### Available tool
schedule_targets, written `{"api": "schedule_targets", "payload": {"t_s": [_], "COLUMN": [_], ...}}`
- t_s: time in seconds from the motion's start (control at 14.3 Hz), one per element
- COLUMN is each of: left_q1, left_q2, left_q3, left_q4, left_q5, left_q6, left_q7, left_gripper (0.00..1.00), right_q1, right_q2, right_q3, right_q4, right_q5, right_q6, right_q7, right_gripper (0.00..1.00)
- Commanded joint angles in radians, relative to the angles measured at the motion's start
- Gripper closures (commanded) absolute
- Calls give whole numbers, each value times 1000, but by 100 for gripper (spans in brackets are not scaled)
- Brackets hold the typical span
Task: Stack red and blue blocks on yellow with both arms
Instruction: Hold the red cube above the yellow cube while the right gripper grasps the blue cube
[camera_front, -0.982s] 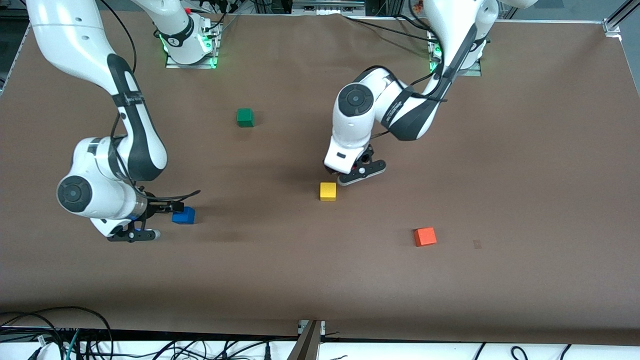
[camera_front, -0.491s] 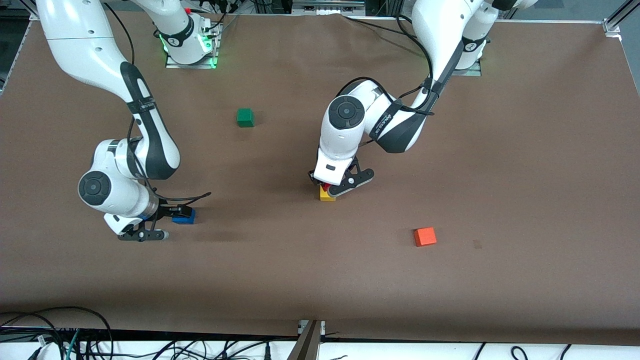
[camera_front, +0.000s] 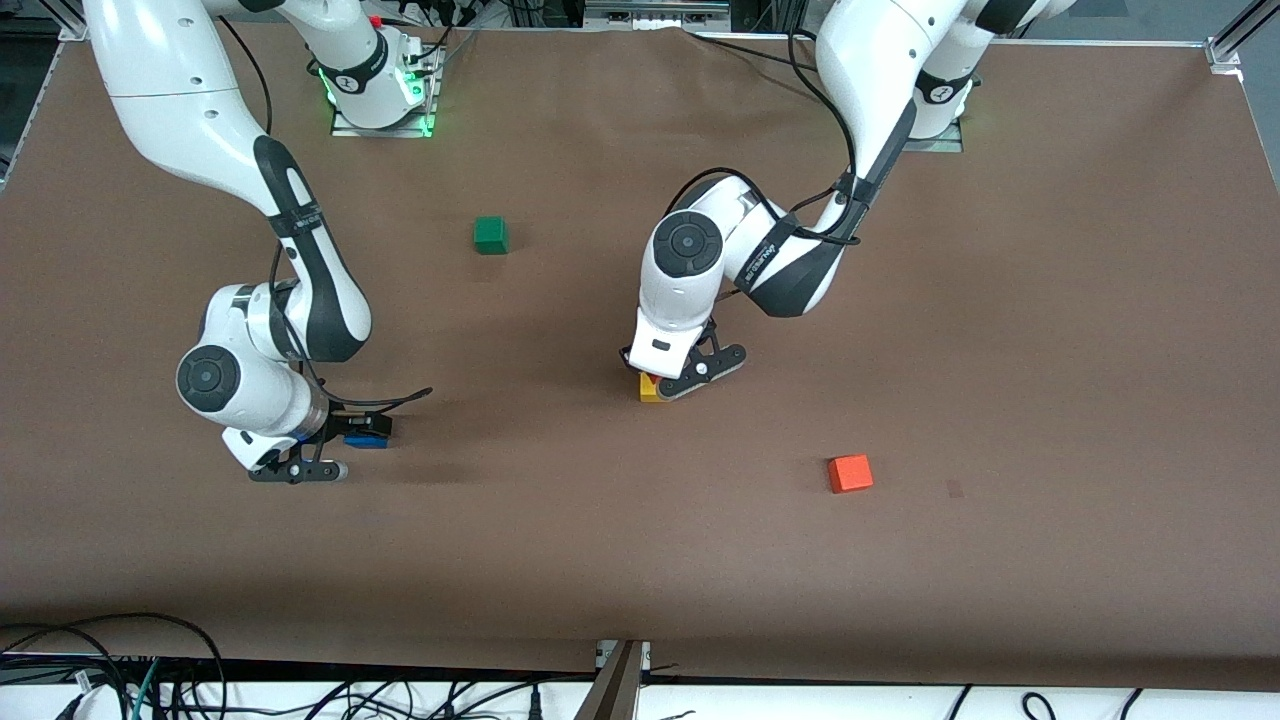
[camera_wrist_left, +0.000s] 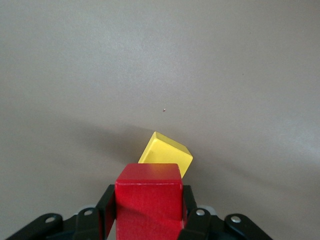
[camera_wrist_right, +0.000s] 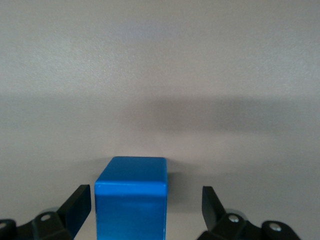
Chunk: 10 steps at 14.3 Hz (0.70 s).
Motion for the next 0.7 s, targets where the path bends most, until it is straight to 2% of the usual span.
{"api": "schedule_targets", "payload": {"t_s": [0.0, 0.42, 0.63], "left_q1": [-17, -18, -17], "left_q2": [16, 50, 53], "left_q3": [14, 15, 15], "left_q4": [45, 102, 110], "left_q5": [-7, 2, 19], "left_q6": [-25, -32, -77], "left_q7": [-11, -20, 44], "left_gripper": [100, 100, 100], "right_q1": [-1, -1, 1], "right_q2": [-9, -23, -61], "right_q3": [1, 2, 2], "right_q4": [-23, -12, 9], "right_q5": [7, 5, 2], "right_q6": [23, 15, -33], "right_q7": [5, -3, -8], "right_gripper": [20, 55, 55]}}
